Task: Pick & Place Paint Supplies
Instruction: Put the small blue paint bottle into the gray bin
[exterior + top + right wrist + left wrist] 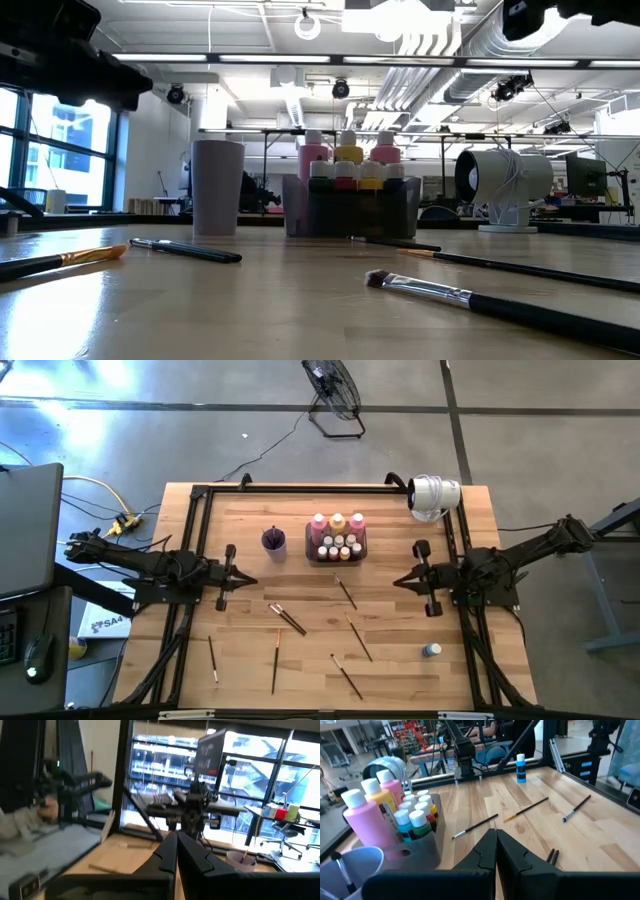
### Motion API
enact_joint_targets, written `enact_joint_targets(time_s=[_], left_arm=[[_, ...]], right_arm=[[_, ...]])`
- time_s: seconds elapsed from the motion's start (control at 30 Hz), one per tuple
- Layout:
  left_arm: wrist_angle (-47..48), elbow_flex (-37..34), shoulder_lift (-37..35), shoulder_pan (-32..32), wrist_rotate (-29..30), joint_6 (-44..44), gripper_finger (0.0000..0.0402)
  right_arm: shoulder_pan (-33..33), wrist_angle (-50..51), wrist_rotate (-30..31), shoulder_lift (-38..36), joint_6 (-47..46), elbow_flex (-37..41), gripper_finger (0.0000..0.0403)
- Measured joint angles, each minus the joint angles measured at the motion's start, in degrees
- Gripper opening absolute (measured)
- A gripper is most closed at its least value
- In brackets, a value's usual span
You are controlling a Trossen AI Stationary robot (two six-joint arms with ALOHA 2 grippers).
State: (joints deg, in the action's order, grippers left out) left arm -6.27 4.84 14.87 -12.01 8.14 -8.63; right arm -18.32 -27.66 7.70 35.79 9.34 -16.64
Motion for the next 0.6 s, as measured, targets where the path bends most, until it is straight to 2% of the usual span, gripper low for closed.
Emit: enact_joint_targets(time_s=[0.1,0.2,0.27,0.37,0.6], left_arm=[[-0.14,0.0,-0.02,0.0,0.04,-2.63,0.0],[-0.12,0.0,0.0,0.0,0.04,-3.62,0.0],[-0.13,0.0,-0.02,0.01,0.04,-3.6,0.0],[-0.04,0.0,0.0,0.02,0.04,-3.49,0.0],[0.45,0.0,-0.02,0.0,-0.01,-1.64,0.0]], right_arm=[[0.0,-1.64,3.73,-0.02,-3.29,-0.02,0.0004],[0.02,1.84,13.39,-0.02,-8.26,-0.1,0.0004],[0.02,8.48,18.1,0.0,-12.45,-1.47,0.0003],[0.02,21.65,21.71,0.02,-21.01,-5.86,0.0004],[0.02,52.44,21.89,1.13,-39.46,-20.45,0.0003]])
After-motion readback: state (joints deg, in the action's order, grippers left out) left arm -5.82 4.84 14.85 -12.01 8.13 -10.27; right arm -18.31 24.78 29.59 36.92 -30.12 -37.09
